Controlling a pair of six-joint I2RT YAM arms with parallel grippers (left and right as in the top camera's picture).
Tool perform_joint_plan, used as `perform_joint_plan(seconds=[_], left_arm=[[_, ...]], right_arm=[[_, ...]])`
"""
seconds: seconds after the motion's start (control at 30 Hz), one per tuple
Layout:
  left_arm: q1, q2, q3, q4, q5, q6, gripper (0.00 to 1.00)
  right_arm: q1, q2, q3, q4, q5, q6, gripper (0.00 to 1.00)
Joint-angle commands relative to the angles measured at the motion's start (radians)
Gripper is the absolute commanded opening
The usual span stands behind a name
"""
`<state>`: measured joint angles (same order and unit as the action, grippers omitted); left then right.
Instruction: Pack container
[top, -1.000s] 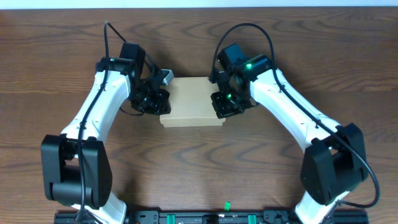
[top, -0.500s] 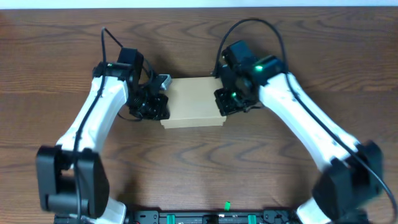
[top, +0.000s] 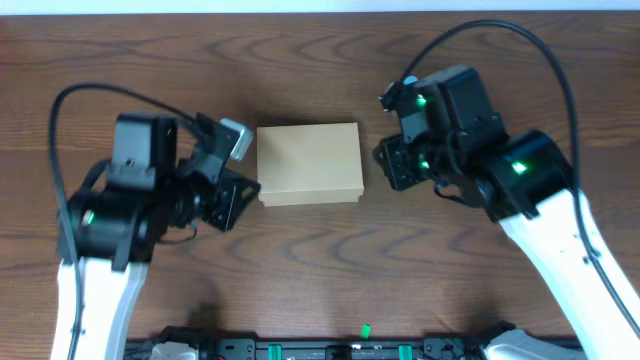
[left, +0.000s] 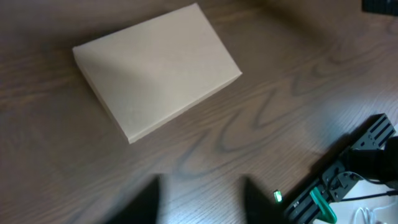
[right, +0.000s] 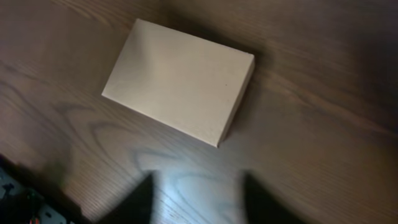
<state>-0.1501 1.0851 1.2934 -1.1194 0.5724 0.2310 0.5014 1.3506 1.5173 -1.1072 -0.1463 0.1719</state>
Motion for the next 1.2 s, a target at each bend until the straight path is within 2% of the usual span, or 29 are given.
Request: perform_joint_plan(seconds=[0.0,0.73,0.9,1.17], left_arm=[[-0.001,-0.055,0.005,-0.011,-0.003,-0.008,0.95],[-0.001,-0.077,0.005,-0.029,-0.005,-0.007,0.95],[-0.002,-0.091,0.005,-0.032,-0.135,-0.007,0.95],[0.008,-0.267,-0.05,0.006,-0.306,-0.008,0.95]], right_arm=[[-0.01,-0.033,0.013,-0.02,0.031,-0.004,0.99],[-0.01,-0.03,0.012,-0.06,0.034,-0.004,0.99],[-0.01,-0.03,0.012,-0.06,0.034,-0.005,0.99],[-0.01,-0.03,0.012,-0.06,0.034,-0.005,0.99]])
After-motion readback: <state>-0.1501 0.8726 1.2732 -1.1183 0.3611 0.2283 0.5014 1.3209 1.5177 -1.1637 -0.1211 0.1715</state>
